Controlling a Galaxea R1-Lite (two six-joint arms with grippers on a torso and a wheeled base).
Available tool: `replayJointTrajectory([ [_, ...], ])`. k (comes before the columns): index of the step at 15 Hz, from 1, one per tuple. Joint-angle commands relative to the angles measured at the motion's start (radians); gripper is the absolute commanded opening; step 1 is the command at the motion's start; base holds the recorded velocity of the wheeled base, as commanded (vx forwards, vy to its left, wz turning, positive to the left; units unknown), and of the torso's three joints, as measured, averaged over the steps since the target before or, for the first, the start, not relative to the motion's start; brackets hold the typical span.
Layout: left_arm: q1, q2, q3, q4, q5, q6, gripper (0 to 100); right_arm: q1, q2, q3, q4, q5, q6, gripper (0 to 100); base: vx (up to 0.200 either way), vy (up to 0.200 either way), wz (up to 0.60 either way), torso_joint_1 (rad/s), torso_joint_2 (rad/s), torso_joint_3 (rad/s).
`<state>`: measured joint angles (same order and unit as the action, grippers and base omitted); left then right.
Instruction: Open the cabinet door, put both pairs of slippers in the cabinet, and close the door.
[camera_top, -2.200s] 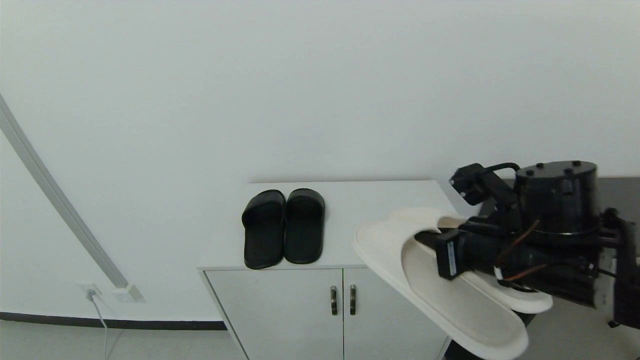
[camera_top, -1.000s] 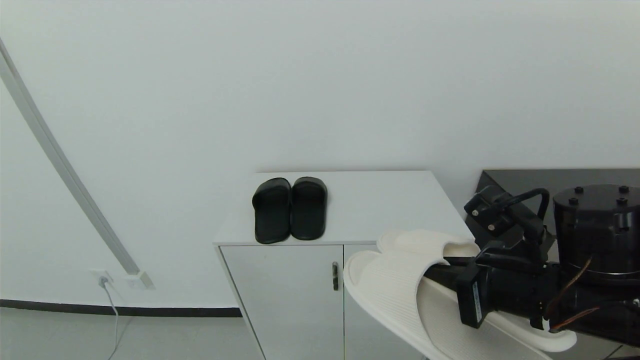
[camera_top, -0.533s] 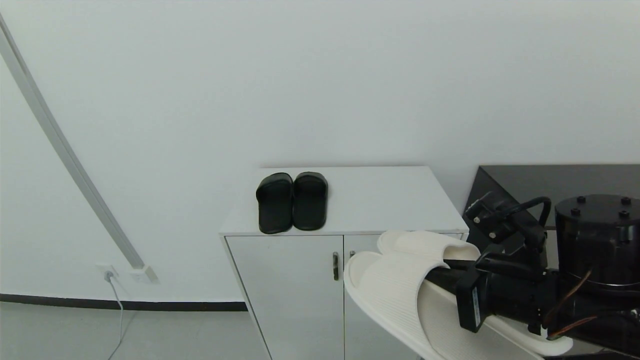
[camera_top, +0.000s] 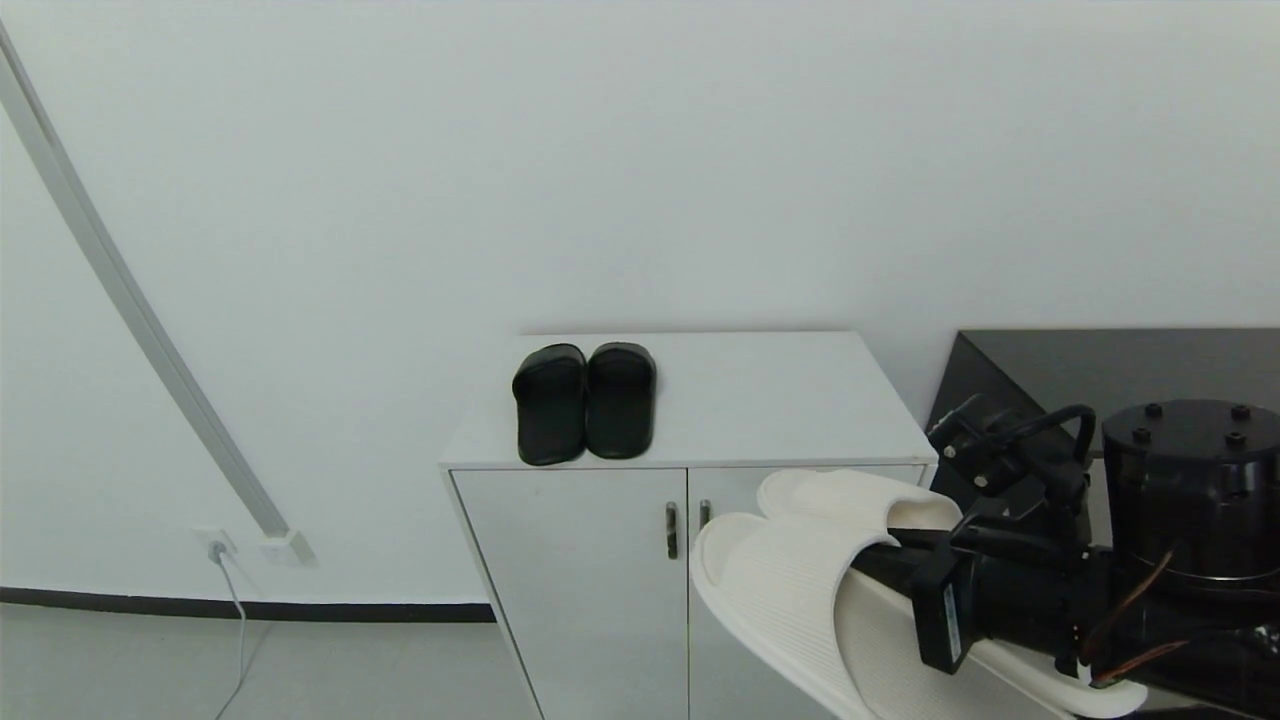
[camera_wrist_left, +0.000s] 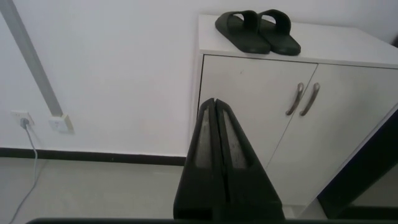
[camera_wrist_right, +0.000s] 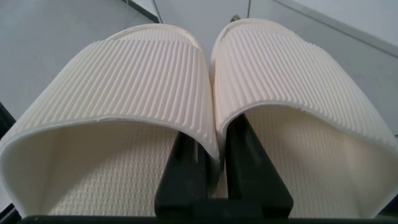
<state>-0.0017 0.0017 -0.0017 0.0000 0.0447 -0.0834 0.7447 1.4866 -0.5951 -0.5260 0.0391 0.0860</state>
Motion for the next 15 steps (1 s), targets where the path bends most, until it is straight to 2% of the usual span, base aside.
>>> replayJointTrajectory([
  [1,0.0,0.0,0.0,0.0,0.0,-0.002,0,0.001,0.015,0.001,0.0,0.001,0.0,0,0.0,0.0,0.0,-0.134,0.32,0.159],
  [7,0.0,0.0,0.0,0.0,-0.003,-0.002,0,0.005,0.008,0.018,-0.008,-0.001,-0.002,0,0.0,0.0,0.0,-0.175,0.4,0.225],
  [8,0.0,0.0,0.0,0.0,-0.003,-0.002,100,0.007,0.008,0.029,-0.019,-0.001,-0.003,0,0.0,0.0,0.0,-0.217,0.53,0.29],
  [15,0.0,0.0,0.0,0.0,-0.003,-0.002,100,0.018,0.017,0.052,-0.06,-0.001,-0.025,0,0.0,0.0,0.0,-0.226,0.54,0.321],
])
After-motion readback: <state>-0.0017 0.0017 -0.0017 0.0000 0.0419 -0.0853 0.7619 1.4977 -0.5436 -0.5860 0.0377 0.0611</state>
